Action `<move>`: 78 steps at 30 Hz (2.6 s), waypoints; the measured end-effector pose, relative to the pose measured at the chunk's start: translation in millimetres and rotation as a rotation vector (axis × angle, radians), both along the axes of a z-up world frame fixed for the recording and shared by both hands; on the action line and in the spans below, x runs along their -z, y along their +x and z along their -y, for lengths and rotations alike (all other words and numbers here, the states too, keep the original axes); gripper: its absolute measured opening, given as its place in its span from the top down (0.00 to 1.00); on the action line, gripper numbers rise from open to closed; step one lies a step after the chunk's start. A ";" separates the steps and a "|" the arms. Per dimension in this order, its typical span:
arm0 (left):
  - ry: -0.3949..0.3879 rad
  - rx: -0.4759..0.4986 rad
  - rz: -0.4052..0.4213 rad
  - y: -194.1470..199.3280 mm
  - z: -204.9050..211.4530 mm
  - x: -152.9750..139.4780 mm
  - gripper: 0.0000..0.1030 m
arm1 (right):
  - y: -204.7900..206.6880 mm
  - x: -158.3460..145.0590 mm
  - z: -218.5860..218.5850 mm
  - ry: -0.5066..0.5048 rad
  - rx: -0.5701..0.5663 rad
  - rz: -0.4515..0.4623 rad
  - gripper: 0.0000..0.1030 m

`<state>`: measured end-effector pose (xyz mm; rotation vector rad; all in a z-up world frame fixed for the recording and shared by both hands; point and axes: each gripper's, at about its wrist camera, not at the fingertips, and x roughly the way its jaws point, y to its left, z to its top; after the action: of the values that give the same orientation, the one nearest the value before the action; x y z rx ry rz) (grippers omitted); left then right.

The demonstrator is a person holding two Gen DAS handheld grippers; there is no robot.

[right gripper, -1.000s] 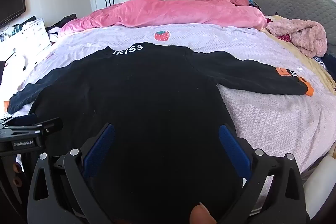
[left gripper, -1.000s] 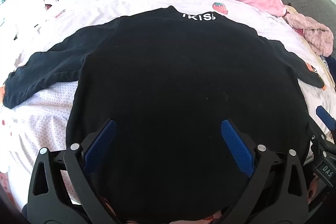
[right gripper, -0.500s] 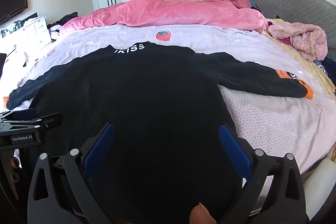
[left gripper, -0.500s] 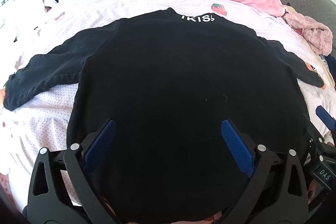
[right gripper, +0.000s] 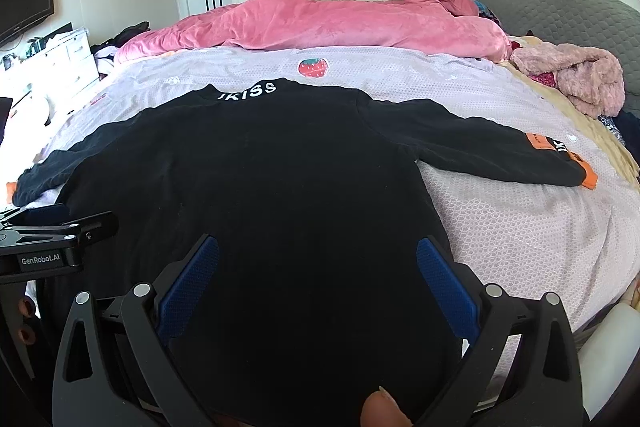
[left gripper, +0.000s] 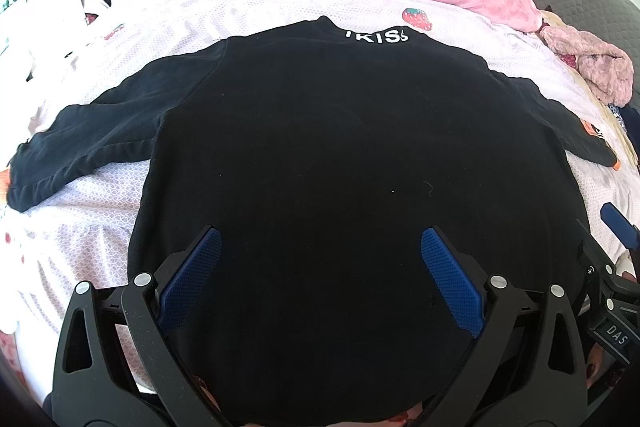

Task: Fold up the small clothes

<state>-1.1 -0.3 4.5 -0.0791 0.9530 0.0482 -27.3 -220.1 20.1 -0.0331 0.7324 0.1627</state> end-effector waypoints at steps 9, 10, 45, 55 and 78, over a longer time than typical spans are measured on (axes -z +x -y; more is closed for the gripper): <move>0.000 -0.001 0.001 0.0 -0.3 -0.3 0.09 | -0.4 1.8 -0.6 0.002 -0.001 -0.005 0.04; -0.003 -0.001 0.002 -0.4 -0.5 -0.4 0.09 | -0.5 1.8 -0.7 0.004 -0.002 -0.003 0.04; 0.012 0.005 0.014 3.5 13.3 -1.9 0.09 | 1.6 1.7 4.4 0.017 0.018 -0.007 0.04; 0.005 0.012 0.015 11.6 27.9 -3.5 0.09 | 5.4 -1.1 14.6 0.020 0.049 -0.011 0.04; 0.025 0.045 0.039 42.4 48.0 -8.9 0.09 | 41.9 -15.4 68.0 0.036 0.189 0.007 0.04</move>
<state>41.2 -48.4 13.4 -0.0352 0.9144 0.0169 14.5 -288.1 35.5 0.0697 0.7211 -0.0043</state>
